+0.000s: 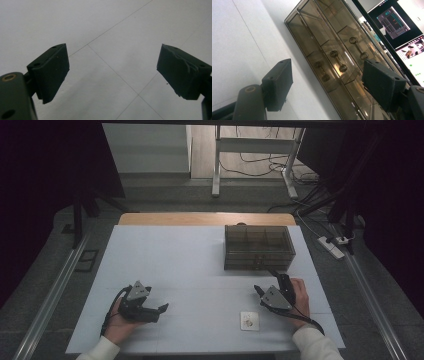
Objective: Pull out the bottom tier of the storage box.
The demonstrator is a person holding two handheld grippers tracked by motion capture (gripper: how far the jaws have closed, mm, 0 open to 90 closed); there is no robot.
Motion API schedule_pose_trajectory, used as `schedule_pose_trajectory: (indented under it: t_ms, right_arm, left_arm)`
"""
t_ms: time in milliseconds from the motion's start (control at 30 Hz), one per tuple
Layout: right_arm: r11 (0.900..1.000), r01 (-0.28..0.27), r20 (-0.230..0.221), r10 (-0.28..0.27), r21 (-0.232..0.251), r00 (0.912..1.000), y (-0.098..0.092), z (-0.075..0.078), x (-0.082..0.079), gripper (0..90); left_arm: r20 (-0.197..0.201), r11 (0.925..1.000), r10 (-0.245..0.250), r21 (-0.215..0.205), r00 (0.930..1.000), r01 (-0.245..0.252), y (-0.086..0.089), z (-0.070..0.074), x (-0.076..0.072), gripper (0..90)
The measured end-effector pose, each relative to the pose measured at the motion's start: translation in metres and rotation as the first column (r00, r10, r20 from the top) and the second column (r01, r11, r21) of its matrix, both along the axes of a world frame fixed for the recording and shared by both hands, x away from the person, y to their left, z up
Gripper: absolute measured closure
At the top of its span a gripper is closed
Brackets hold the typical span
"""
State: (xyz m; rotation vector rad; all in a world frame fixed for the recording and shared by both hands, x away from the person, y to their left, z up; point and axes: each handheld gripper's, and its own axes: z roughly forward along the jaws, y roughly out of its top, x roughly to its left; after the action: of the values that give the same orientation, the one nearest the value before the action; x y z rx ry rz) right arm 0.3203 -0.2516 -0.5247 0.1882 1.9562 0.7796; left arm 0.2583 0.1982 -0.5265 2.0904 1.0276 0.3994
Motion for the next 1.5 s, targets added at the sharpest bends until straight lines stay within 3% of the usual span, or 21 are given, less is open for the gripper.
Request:
schedule_pose_trajectory:
  t_ms: [567,1500]
  right_arm:
    - [1.000,-0.002,0.003,0.002,-0.011,1.0000,0.000,-0.005,0.009,25.4]
    - [0.997,-0.016,0.015,0.018,-0.077,0.9997,0.008,-0.007,0.019,25.7]
  left_arm:
    - [0.005,1.0000,-0.002,0.001,1.0000,0.002,0.000,0.000,0.000,11.2]
    - [0.007,1.0000,0.002,0.006,1.0000,-0.002,-0.001,-0.001,0.001,11.3]
